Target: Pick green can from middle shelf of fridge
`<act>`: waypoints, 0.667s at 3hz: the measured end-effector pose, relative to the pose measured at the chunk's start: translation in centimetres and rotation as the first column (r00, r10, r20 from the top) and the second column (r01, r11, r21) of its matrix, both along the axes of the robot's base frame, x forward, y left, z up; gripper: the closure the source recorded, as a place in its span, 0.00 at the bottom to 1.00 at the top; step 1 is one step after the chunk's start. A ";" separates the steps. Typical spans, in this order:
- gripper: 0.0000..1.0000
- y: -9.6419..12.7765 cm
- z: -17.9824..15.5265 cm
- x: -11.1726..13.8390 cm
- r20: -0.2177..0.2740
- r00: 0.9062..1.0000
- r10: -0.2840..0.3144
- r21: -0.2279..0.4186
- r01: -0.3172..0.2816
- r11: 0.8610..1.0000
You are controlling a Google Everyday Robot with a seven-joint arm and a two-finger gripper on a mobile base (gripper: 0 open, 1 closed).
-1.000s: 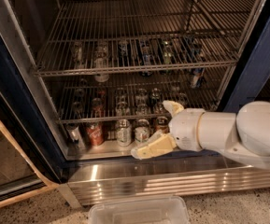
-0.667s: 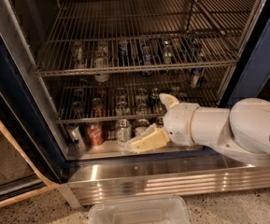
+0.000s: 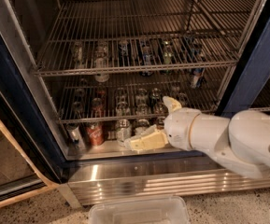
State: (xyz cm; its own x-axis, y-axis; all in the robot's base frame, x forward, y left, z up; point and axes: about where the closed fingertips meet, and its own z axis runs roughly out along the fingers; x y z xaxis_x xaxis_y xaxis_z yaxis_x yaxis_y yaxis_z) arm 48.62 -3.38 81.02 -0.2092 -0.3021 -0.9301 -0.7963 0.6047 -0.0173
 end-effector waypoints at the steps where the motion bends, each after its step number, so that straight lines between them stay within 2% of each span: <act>1: 0.00 -0.9 -1.8 1.5 0.030 0.992 -0.121 0.108 0.117 0.987; 2: 0.00 -3.8 -3.1 2.6 0.114 0.962 -0.250 0.154 0.231 0.961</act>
Offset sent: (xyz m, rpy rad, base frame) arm 0.0628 -0.0512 -0.0349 0.2907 -0.3047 -0.5016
